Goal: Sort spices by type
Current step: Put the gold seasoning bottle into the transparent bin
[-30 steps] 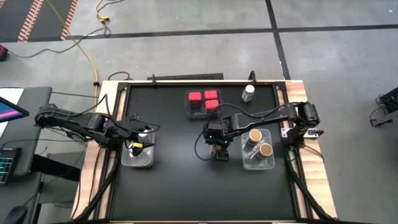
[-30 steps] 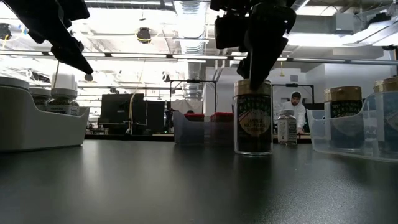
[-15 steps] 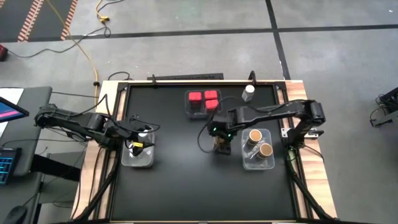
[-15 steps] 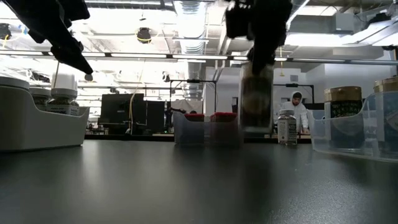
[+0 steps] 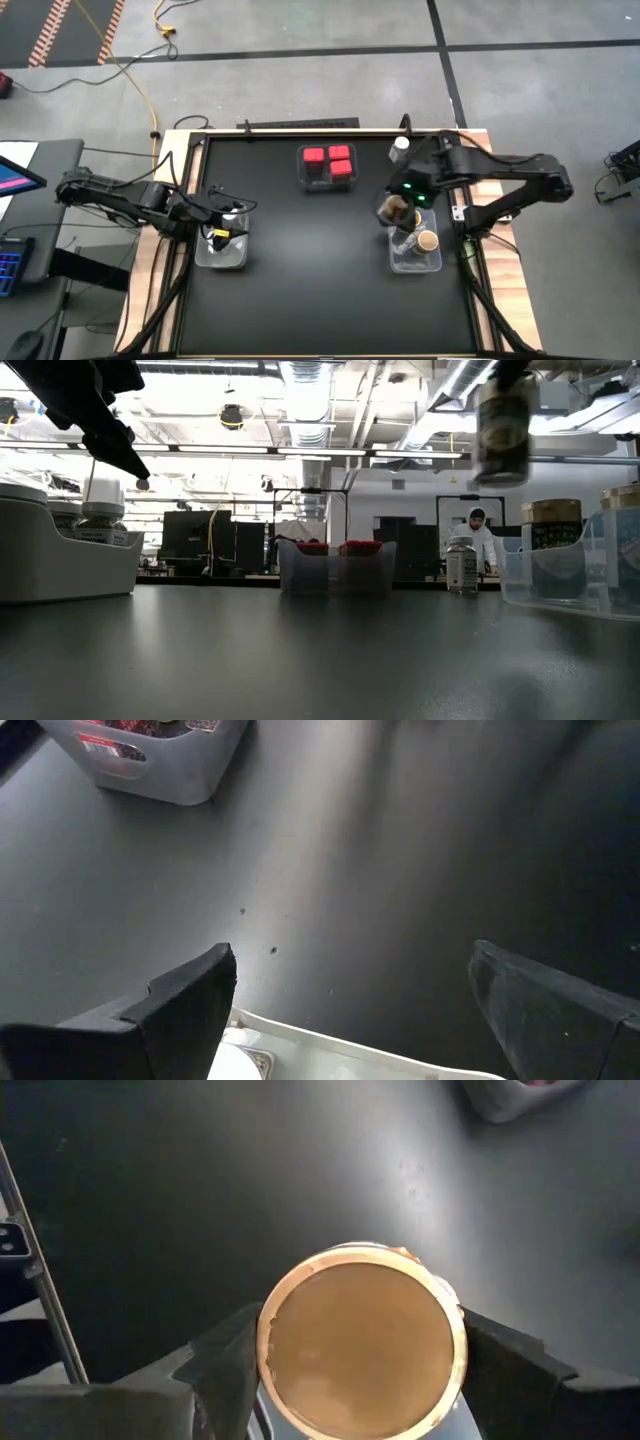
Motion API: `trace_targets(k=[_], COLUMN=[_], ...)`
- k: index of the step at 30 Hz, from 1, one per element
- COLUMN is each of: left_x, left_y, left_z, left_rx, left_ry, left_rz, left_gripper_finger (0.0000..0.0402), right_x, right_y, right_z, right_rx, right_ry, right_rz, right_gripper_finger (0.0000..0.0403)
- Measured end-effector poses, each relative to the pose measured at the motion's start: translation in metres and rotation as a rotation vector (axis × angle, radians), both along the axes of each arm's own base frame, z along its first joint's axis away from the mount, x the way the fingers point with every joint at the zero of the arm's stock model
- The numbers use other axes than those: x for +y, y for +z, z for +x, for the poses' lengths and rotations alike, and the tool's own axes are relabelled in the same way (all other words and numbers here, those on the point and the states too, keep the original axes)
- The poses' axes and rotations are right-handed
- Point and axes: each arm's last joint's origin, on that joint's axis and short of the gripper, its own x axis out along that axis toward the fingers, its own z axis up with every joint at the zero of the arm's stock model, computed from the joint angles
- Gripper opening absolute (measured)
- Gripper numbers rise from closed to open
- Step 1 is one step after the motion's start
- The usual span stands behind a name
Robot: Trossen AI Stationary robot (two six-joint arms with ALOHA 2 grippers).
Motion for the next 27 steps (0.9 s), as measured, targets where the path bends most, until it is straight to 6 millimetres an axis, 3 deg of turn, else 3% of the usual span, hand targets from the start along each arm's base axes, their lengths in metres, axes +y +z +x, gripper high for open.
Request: trace_targets(k=[6,15,21,27], left_x=[0.000,0.000,0.000,0.000], left_y=[0.000,0.000,0.000,0.000], left_z=[0.000,0.000,0.000,0.000], left_rx=[0.000,-0.003,-0.003,-0.004], left_ry=[0.000,0.015,0.016,0.016], left_rz=[0.000,-0.018,-0.019,-0.019], left_gripper_finger=[0.0384,0.0384,0.0384,0.0384], right_x=[0.024,0.052,0.055,0.057], right_y=[0.006,-0.038,-0.060,-0.079], right_z=[-0.021,-0.035,-0.043,-0.038], right_rx=[-0.015,0.020,0.051,0.035], right_ry=[0.015,0.045,0.021,0.030], right_rz=[-0.016,-0.003,0.002,-0.003], right_gripper_finger=[0.0312,0.0312,0.0312,0.0312])
